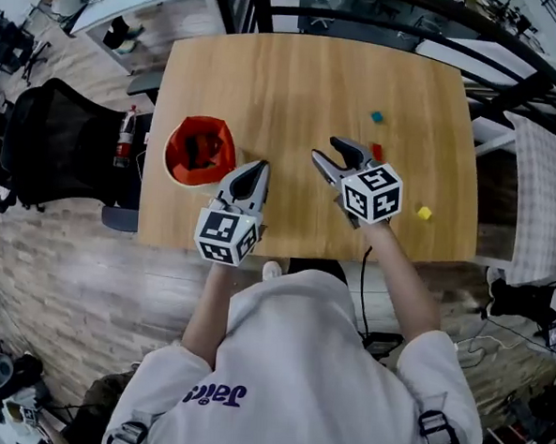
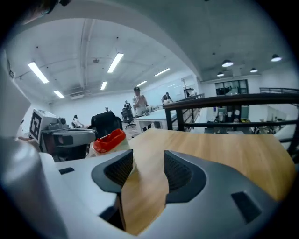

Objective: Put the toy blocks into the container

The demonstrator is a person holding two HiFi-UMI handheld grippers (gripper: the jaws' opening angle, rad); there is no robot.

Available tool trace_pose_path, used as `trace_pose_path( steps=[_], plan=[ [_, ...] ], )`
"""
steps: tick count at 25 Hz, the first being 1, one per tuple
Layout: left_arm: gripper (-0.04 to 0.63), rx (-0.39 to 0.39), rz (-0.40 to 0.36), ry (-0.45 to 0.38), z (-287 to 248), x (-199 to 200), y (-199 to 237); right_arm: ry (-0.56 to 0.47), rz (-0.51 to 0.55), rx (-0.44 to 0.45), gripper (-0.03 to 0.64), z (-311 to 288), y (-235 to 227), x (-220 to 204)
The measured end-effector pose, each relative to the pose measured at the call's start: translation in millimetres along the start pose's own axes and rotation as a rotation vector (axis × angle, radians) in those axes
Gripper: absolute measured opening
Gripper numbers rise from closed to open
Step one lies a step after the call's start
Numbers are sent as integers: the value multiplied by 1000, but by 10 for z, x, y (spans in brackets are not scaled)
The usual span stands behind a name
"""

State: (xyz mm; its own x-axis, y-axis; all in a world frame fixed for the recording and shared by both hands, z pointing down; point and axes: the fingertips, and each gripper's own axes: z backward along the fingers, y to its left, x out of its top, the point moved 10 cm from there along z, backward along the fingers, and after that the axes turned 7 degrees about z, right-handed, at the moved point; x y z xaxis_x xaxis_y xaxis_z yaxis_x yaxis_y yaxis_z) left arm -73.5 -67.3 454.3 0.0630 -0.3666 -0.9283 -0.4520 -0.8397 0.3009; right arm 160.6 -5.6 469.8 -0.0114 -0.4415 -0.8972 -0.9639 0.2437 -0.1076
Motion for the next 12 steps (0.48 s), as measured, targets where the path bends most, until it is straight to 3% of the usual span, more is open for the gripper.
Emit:
trace_pose_path(
  steps=[6,12],
  plan=[
    [8,-103,-18,97,-592,-192,-307,66,-113,-187,201,507,-371,-802],
    [6,-184,-30,188,-1119,-394,-539,151,-227,-366,201,640,-668,-1479]
  ],
)
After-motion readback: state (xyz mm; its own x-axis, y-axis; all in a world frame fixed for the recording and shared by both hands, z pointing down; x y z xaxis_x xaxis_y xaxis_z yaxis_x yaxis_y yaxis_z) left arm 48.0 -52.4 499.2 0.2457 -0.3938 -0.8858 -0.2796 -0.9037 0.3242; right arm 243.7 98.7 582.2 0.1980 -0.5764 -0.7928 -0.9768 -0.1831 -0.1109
